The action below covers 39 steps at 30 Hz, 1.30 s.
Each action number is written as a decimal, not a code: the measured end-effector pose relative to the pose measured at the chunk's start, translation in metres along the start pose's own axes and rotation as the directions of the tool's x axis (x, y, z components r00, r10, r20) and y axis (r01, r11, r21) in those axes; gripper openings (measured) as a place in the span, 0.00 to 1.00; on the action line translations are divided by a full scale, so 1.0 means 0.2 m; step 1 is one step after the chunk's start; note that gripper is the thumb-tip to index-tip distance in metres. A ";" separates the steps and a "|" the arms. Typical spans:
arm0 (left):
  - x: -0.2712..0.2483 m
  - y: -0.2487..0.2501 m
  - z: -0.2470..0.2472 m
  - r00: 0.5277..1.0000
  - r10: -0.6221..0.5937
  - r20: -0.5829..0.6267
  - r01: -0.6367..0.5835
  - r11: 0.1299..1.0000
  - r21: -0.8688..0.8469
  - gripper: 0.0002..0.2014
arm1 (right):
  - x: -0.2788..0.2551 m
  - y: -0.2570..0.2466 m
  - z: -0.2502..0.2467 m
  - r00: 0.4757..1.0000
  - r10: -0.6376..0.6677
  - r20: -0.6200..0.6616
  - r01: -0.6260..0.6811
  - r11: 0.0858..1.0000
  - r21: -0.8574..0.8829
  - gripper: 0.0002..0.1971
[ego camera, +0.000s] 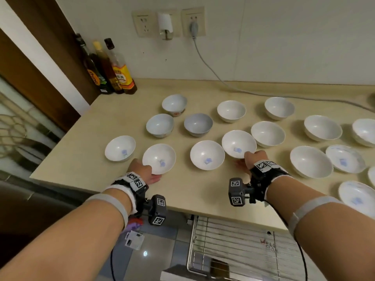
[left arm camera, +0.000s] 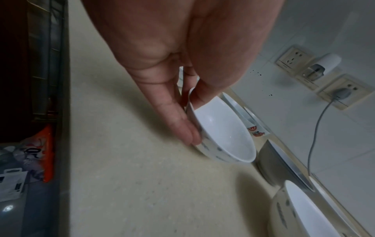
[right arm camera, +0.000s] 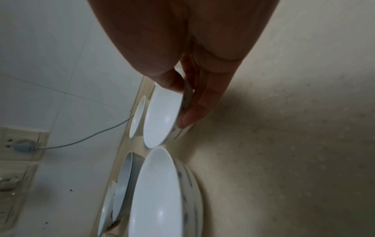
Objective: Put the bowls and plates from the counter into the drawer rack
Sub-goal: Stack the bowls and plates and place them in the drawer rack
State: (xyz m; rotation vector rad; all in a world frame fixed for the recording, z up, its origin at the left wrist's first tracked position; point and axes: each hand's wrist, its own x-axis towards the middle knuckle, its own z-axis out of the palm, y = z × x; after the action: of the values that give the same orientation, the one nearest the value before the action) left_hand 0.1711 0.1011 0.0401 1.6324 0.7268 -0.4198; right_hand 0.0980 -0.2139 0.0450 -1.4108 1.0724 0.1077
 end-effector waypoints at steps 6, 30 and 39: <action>-0.06 0.14 -0.03 0.992 0.082 0.097 -0.087 0.995 0.047 0.22 | -0.09 -0.08 0.03 0.987 -0.137 -0.090 0.144 0.987 0.073 0.19; 0.32 0.36 -0.69 0.997 0.044 0.056 -0.045 0.999 0.021 0.18 | -0.39 -0.03 0.44 0.968 -0.118 -0.221 0.073 0.976 -0.204 0.16; 0.53 0.31 -0.66 0.996 0.087 0.008 -0.087 0.991 0.098 0.25 | -0.35 -0.03 0.47 0.969 -0.108 -0.221 0.058 0.974 -0.221 0.13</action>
State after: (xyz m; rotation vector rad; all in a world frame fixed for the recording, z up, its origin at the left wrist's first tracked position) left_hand 0.2738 0.2497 0.0436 1.7488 0.6375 -0.4014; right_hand 0.1123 -0.1014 0.0761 -1.6919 1.2186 -0.0045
